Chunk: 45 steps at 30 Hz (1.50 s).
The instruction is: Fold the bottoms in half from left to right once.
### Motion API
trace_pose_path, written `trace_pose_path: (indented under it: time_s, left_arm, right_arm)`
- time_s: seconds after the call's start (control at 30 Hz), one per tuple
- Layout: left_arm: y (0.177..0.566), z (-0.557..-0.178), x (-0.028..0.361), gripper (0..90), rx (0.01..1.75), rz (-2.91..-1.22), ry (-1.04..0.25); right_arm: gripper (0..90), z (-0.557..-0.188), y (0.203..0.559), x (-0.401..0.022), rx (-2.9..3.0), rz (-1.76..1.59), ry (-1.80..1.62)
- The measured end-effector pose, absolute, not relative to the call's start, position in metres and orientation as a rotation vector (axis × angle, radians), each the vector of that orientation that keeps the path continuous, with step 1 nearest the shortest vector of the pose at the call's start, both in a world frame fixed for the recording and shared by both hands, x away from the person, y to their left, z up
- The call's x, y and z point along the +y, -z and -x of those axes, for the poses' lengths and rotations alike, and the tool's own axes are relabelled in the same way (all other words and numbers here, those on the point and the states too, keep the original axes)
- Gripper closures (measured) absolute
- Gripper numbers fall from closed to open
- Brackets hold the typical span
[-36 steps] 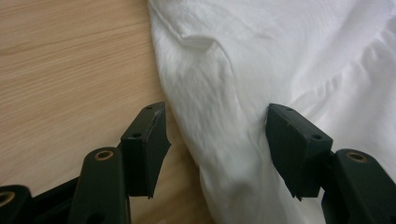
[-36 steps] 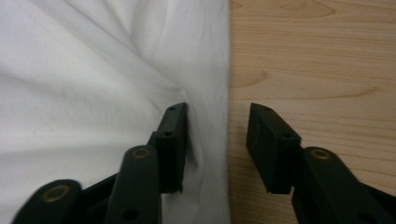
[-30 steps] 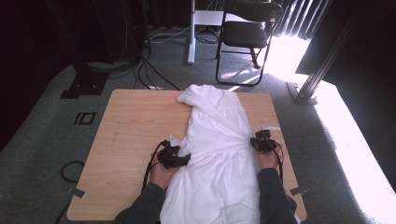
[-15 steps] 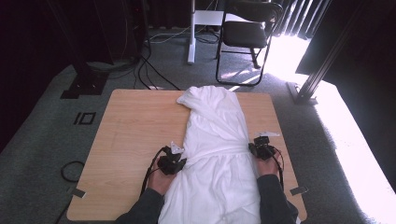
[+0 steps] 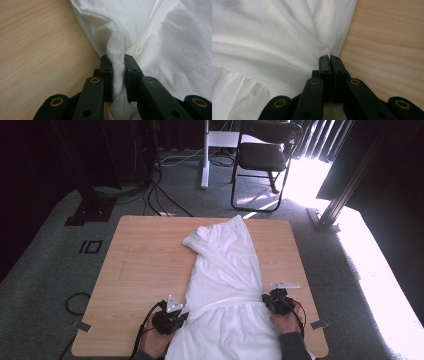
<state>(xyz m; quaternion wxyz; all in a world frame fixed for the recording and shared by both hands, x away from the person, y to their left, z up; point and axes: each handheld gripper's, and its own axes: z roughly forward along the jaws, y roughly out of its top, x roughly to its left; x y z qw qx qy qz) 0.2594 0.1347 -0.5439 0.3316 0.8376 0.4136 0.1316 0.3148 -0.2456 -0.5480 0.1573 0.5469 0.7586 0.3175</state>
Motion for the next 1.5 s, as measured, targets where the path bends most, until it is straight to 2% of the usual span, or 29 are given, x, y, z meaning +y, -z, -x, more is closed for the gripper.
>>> trace_pose_path:
  time_s: [0.07,0.1,0.13,0.17,0.2,0.23,0.27,0.5,0.63,0.97,1.27,1.37,1.4,1.43,1.47,1.5]
  left_arm:
    - [0.542,-0.253,0.137,78.8,1.056,-2.200,-0.356]
    - [0.542,-0.253,0.137,73.3,1.056,-2.200,-0.356]
    - [0.541,-0.256,0.141,66.2,1.069,-2.169,-0.372]
    - [0.541,-0.256,0.141,61.6,1.069,-2.169,-0.372]
    - [0.537,-0.262,0.144,58.9,1.083,-2.140,-0.372]
    - [0.537,-0.262,0.144,56.9,1.083,-2.140,-0.372]
    - [0.532,-0.267,0.145,54.7,1.082,-2.123,-0.396]
    - [0.516,-0.287,0.140,51.2,1.062,-2.083,-0.440]
    - [0.513,-0.305,0.132,51.1,1.066,-2.077,-0.464]
    - [0.524,-0.326,0.122,51.1,1.067,-2.101,-0.467]
    - [0.531,-0.338,0.113,51.2,1.085,-2.108,-0.447]
    - [0.534,-0.339,0.109,51.3,1.083,-2.120,-0.439]
    - [0.535,-0.339,0.108,51.3,1.077,-2.125,-0.440]
    - [0.535,-0.339,0.108,51.3,1.077,-2.125,-0.440]
    - [0.536,-0.338,0.105,51.3,1.073,-2.126,-0.435]
    - [0.536,-0.338,0.105,51.5,1.073,-2.126,-0.435]
  right_arm:
    - [85.6,-0.309,0.547,-0.244,2.187,-1.565,-0.900]
    - [85.6,-0.309,0.547,-0.244,2.187,-1.565,-0.900]
    - [72.3,-0.309,0.545,-0.242,2.187,-1.536,-0.885]
    - [66.2,-0.310,0.543,-0.241,2.183,-1.529,-0.891]
    - [62.4,-0.312,0.540,-0.241,2.180,-1.513,-0.905]
    - [62.4,-0.312,0.540,-0.241,2.180,-1.513,-0.905]
    - [57.2,-0.318,0.532,-0.238,2.178,-1.486,-0.924]
    - [53.4,-0.344,0.506,-0.218,2.196,-1.338,-0.976]
    - [53.0,-0.369,0.498,-0.192,2.246,-1.232,-0.984]
    - [56.3,-0.411,0.506,-0.134,2.342,-1.124,-0.981]
    - [52.8,-0.443,0.508,-0.090,2.350,-1.048,-0.929]
    - [57.3,-0.453,0.511,-0.080,2.365,-1.035,-0.879]
    - [67.8,-0.456,0.511,-0.079,2.374,-1.041,-0.865]
    - [67.8,-0.456,0.511,-0.079,2.374,-1.041,-0.865]
    - [84.9,-0.463,0.509,-0.079,2.382,-1.059,-0.837]
    - [89.3,-0.466,0.506,-0.080,2.372,-1.072,-0.839]
